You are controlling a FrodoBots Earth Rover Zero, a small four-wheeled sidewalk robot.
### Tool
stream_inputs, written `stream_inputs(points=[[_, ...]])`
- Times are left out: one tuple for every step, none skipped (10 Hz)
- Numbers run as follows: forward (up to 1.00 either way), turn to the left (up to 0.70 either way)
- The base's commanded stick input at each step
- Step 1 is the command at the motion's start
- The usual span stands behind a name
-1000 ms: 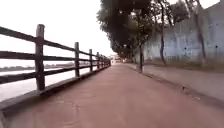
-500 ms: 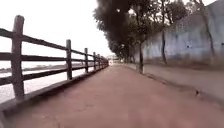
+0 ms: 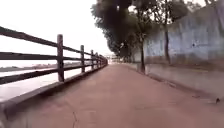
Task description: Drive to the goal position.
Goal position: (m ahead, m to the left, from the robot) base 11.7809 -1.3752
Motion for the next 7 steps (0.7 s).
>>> stream_inputs(points=[[1.0, 0.0], [1.0, 0.0], [1.0, 0.0], [1.0, 0.0], [1.0, 0.0], [1.0, 0.0], [1.0, 0.0]])
